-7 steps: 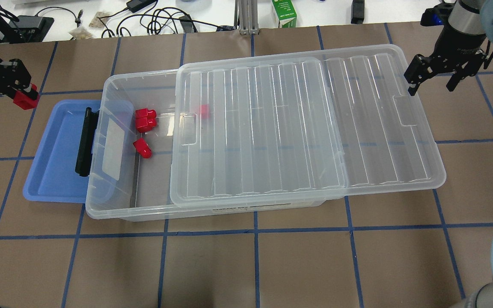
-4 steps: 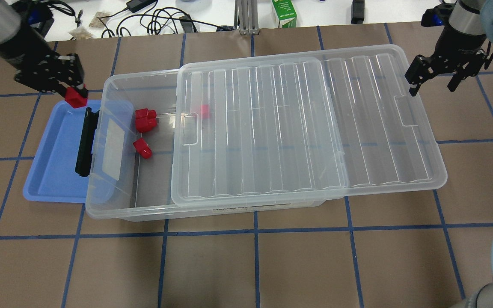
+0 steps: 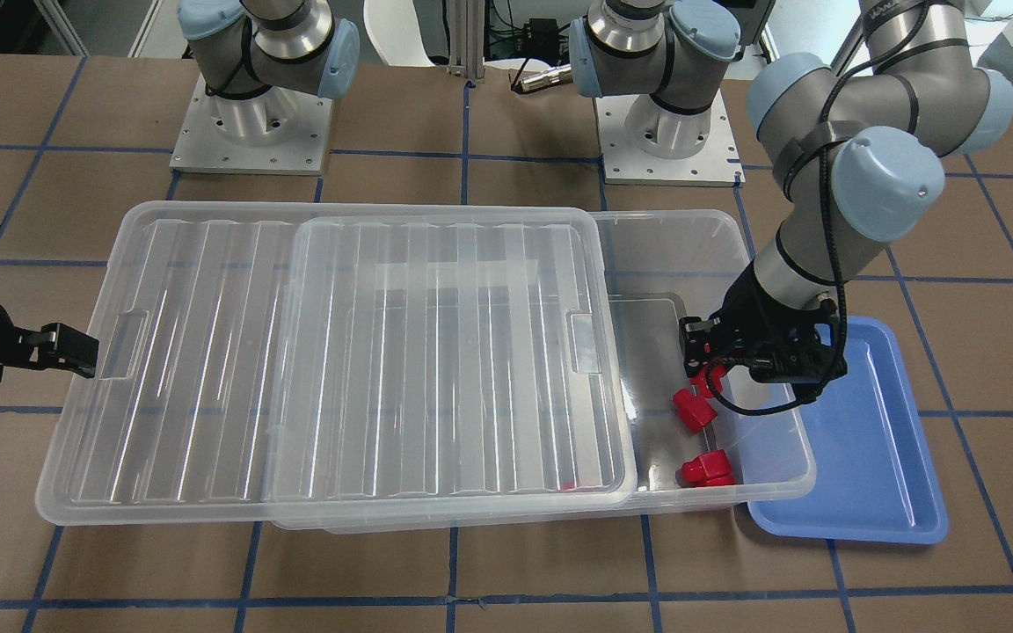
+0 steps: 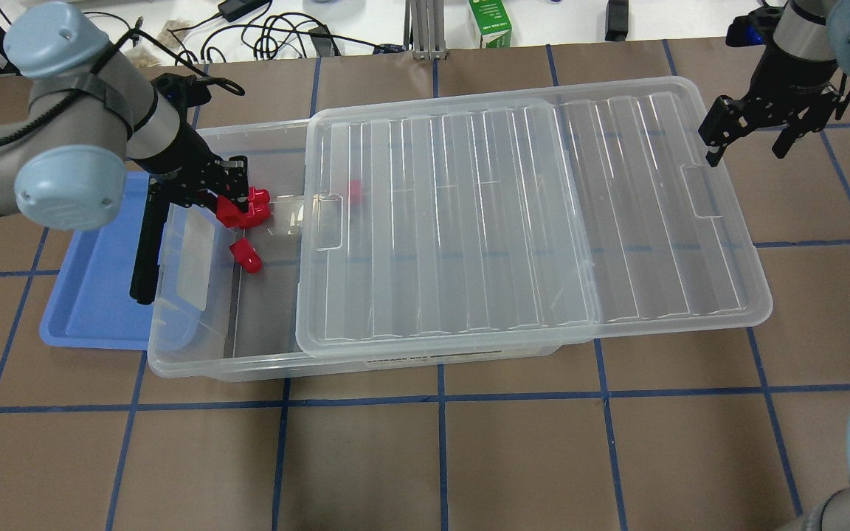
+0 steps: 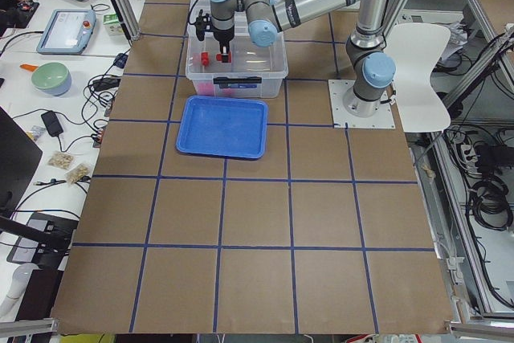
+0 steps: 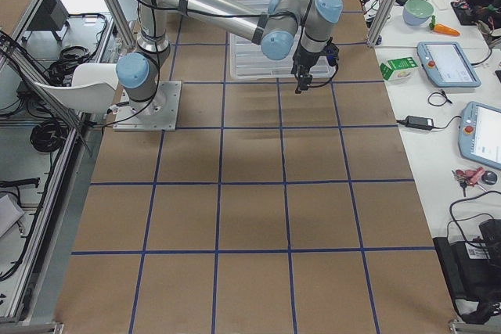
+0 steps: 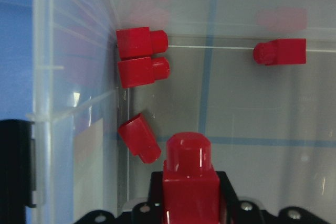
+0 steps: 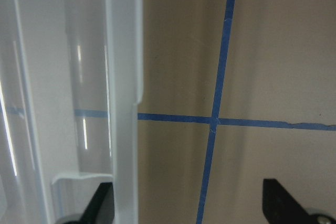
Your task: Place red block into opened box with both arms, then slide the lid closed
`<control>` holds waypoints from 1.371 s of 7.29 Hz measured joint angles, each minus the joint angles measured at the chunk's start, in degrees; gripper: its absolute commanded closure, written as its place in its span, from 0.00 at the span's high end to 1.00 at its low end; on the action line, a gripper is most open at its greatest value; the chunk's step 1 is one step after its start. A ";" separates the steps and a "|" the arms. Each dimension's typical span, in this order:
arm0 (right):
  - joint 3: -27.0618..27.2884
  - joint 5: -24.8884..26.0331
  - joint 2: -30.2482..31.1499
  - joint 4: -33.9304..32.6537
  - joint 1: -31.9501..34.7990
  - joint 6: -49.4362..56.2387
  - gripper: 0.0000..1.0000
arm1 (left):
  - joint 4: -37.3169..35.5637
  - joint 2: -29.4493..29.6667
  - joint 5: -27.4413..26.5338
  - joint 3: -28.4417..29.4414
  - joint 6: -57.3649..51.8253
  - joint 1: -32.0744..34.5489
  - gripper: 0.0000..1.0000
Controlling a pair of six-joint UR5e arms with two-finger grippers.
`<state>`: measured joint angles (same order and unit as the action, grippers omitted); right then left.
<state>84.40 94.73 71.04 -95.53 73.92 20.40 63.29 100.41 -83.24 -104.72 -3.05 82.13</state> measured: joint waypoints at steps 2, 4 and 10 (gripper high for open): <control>0.00 0.68 0.01 -0.02 0.06 0.00 1.00 | -3.81 0.10 -0.01 -4.70 0.53 1.04 0.06; -0.34 0.26 0.66 0.02 0.26 -0.07 1.00 | -5.05 0.26 -0.07 -6.50 0.53 1.82 0.06; -0.18 -2.07 8.51 4.66 0.08 -0.74 1.00 | -7.24 1.31 0.03 -10.14 0.64 1.98 0.15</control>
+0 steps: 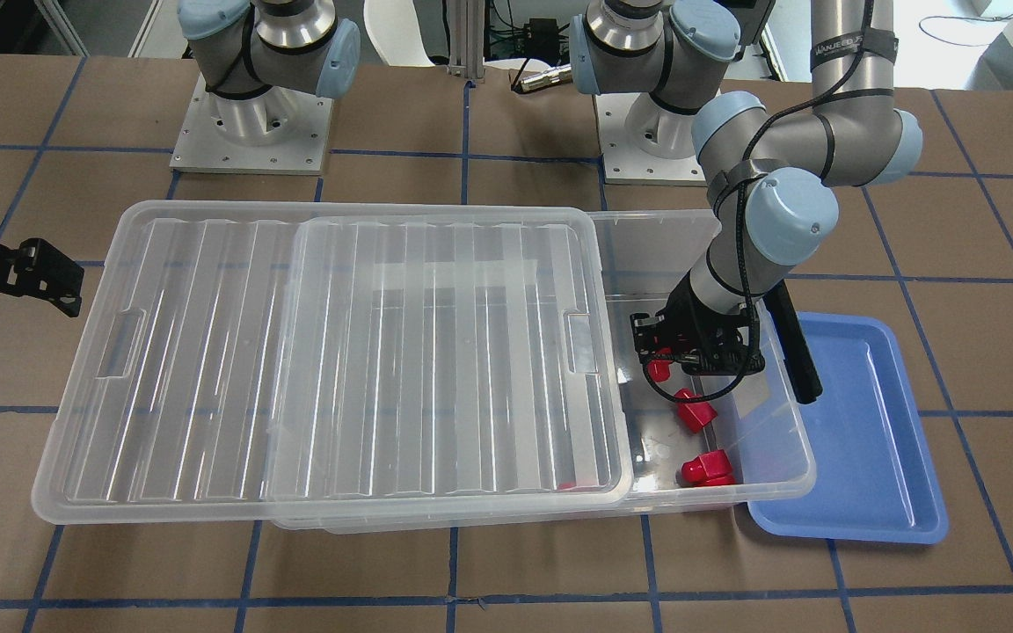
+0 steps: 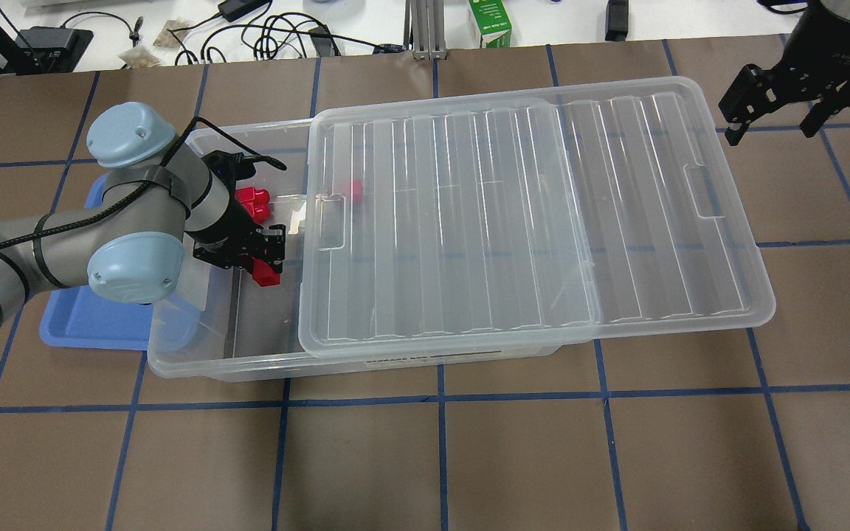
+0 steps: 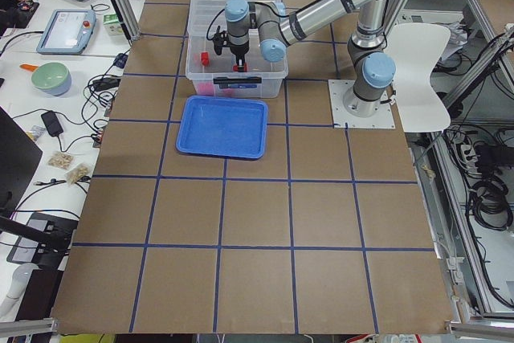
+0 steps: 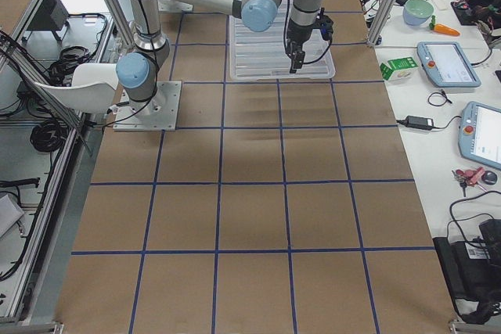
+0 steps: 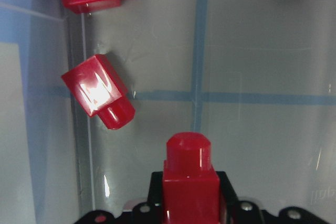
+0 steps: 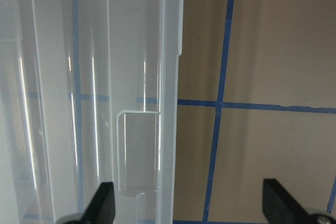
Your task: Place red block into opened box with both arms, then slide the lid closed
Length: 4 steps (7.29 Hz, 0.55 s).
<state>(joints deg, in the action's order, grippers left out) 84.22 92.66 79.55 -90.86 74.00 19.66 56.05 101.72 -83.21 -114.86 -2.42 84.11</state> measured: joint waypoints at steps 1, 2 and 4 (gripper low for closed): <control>0.31 0.11 -0.09 -0.24 -0.13 0.20 1.00 | 0.01 0.65 0.00 -0.29 0.00 0.00 0.53; 0.52 0.15 -0.32 -0.52 -0.55 0.43 1.00 | 0.00 1.41 -0.02 -0.50 0.02 0.00 0.79; 0.65 0.01 -1.51 -0.77 -3.29 1.81 1.00 | -0.22 1.97 -0.08 -0.19 0.14 -0.09 1.00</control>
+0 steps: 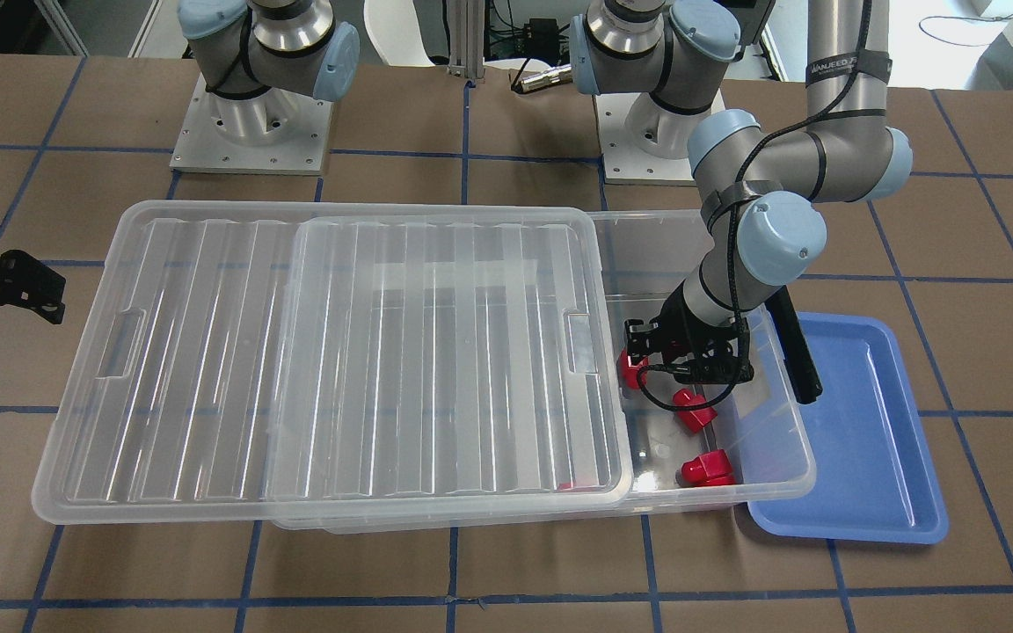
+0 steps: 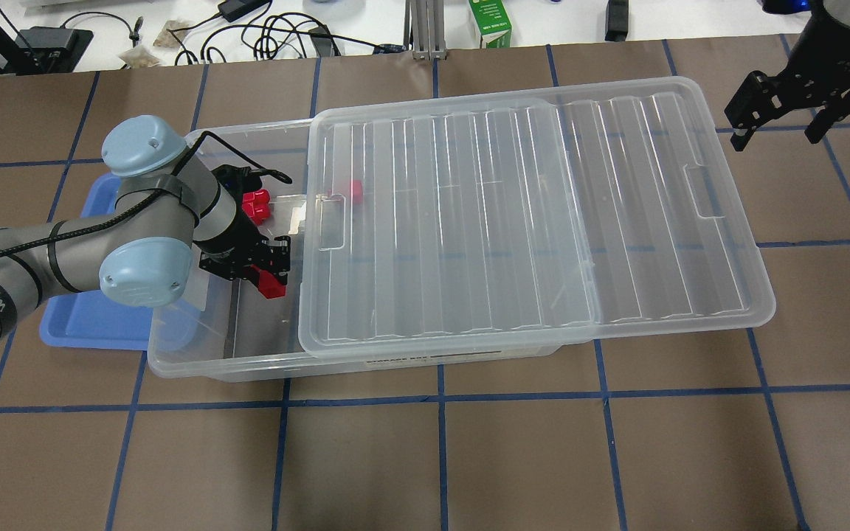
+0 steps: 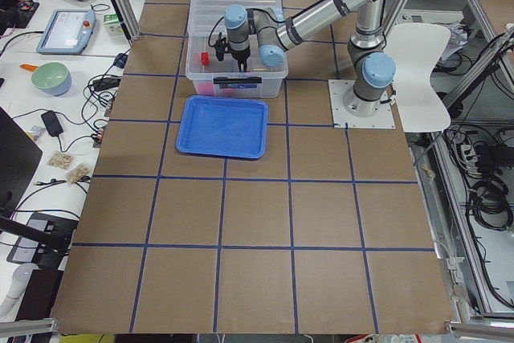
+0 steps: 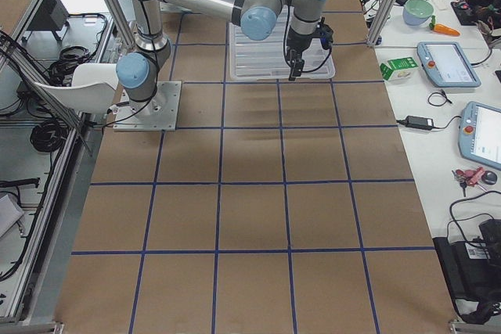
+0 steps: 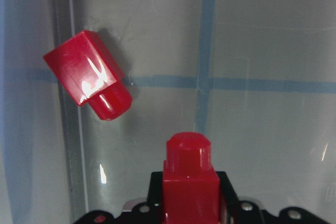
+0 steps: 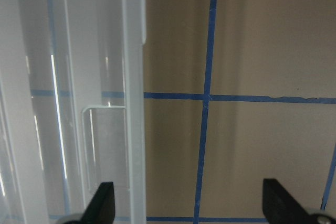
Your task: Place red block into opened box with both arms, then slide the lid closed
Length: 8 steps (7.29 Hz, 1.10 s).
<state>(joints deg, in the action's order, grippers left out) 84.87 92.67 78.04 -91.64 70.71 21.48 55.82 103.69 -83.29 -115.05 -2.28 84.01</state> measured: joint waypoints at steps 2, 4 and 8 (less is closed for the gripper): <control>0.06 -0.06 -1.47 -0.10 -2.38 2.10 1.00 | 0.25 -2.03 -1.22 3.03 0.22 -0.32 1.00; 0.11 -0.19 -3.22 -0.06 -2.96 2.55 1.00 | 10.84 -4.81 -2.72 12.57 0.29 -0.39 1.00; 2.97 -0.89 -5.09 0.14 -2.91 1.88 1.00 | 31.35 -10.80 -5.11 26.09 0.34 1.85 1.00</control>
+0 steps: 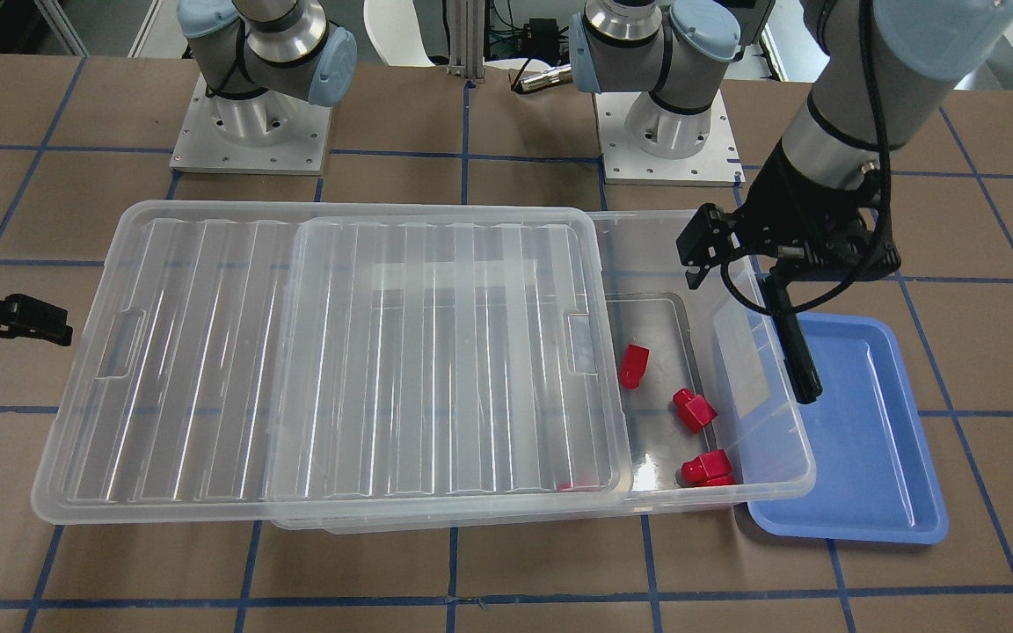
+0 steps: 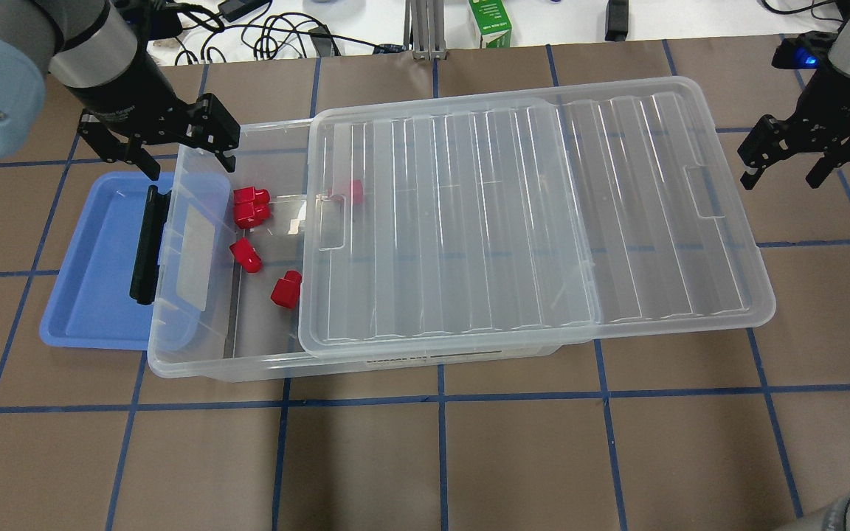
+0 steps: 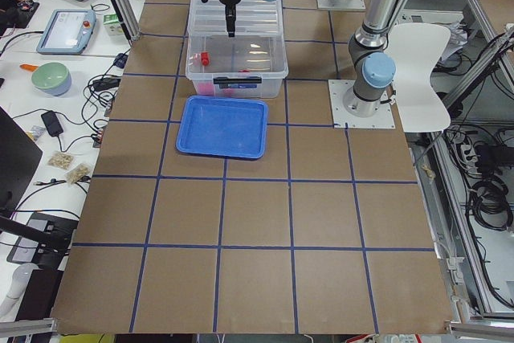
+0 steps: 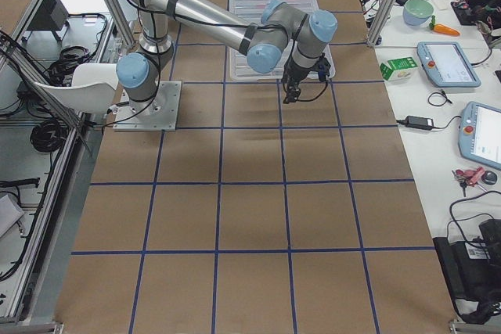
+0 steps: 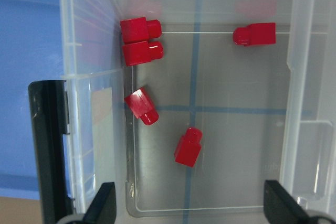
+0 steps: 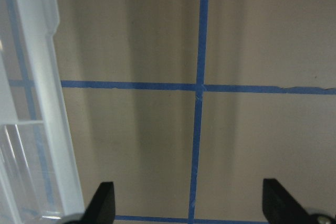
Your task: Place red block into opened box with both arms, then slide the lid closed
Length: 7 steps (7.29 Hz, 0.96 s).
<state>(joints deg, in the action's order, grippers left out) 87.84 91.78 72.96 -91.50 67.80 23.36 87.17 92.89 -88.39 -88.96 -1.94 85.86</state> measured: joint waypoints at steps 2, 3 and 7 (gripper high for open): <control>1.50 -0.09 0.03 -0.19 0.12 -0.26 1.00 | 1.50 -1.88 -1.05 0.62 -0.02 0.55 1.00; 1.81 -0.12 0.22 -0.45 0.29 -0.43 1.00 | 1.60 -2.11 -2.15 0.54 -0.08 0.57 1.00; 1.98 -0.45 0.64 -0.59 3.74 -5.03 1.00 | 1.70 -2.86 -3.45 0.72 -0.17 0.09 1.00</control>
<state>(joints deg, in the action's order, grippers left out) 89.82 91.33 73.60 -92.09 71.54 18.33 88.87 90.03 -91.84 -88.24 -2.11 85.95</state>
